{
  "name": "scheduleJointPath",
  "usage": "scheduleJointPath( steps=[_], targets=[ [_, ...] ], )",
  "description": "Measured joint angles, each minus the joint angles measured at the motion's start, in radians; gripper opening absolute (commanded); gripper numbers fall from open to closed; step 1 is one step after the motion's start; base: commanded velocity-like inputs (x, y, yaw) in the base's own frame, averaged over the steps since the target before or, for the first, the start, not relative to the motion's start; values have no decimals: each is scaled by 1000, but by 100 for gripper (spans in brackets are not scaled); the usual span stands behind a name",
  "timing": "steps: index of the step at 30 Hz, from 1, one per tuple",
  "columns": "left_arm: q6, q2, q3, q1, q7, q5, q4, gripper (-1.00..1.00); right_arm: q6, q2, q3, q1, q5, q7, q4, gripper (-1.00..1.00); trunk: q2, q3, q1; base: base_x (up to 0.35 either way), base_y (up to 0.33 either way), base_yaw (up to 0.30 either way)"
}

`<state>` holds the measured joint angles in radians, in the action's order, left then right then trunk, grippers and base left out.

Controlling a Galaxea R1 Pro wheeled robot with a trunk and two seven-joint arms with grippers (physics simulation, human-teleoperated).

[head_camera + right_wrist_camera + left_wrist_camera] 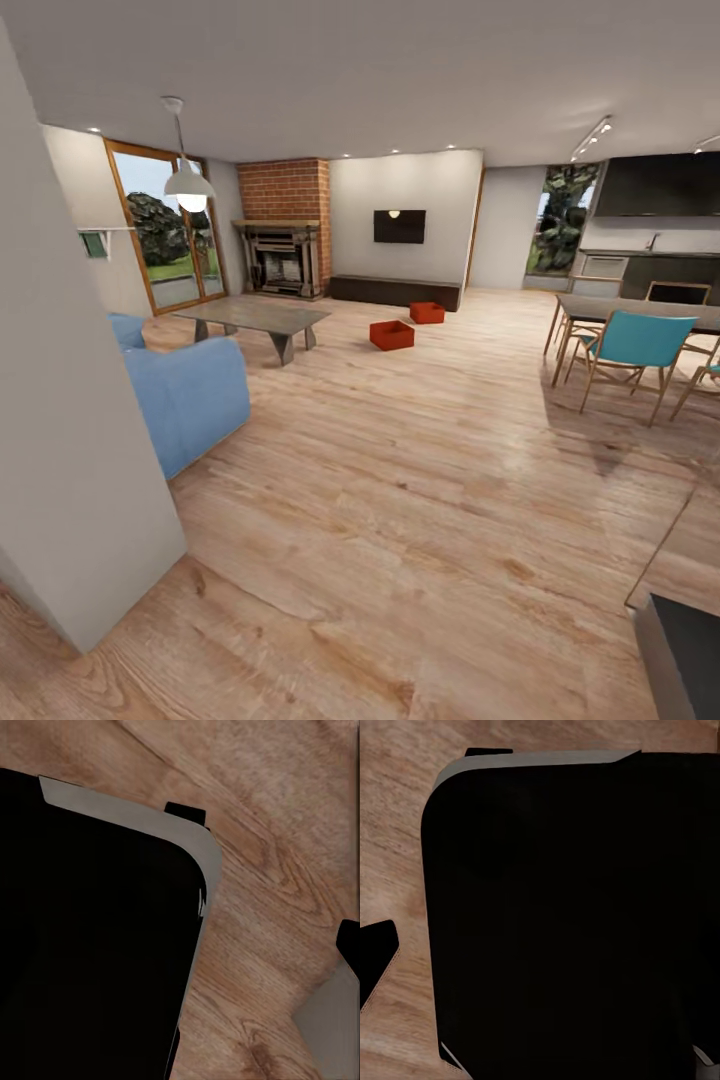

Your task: Move the two storage containers from the living room to the garage. In the garage, place one container on the floor and stack the other container on top of it (either order is fine).

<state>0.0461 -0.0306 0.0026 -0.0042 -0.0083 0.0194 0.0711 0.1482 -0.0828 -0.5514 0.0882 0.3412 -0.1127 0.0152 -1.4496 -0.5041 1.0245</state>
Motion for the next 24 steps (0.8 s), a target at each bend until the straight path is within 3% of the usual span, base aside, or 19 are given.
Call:
scheduleJointPath(
  steps=[13,24],
  targets=[
    [-1,0,-1,0,0,-1,0,100,2,0,2,0,0,1,0,100,0,0,0,321,0,-8],
    [0,0,-1,0,0,0,0,100,0,0,1,0,1,0,0,100,0,0,0,321,0,-208]
  ],
)
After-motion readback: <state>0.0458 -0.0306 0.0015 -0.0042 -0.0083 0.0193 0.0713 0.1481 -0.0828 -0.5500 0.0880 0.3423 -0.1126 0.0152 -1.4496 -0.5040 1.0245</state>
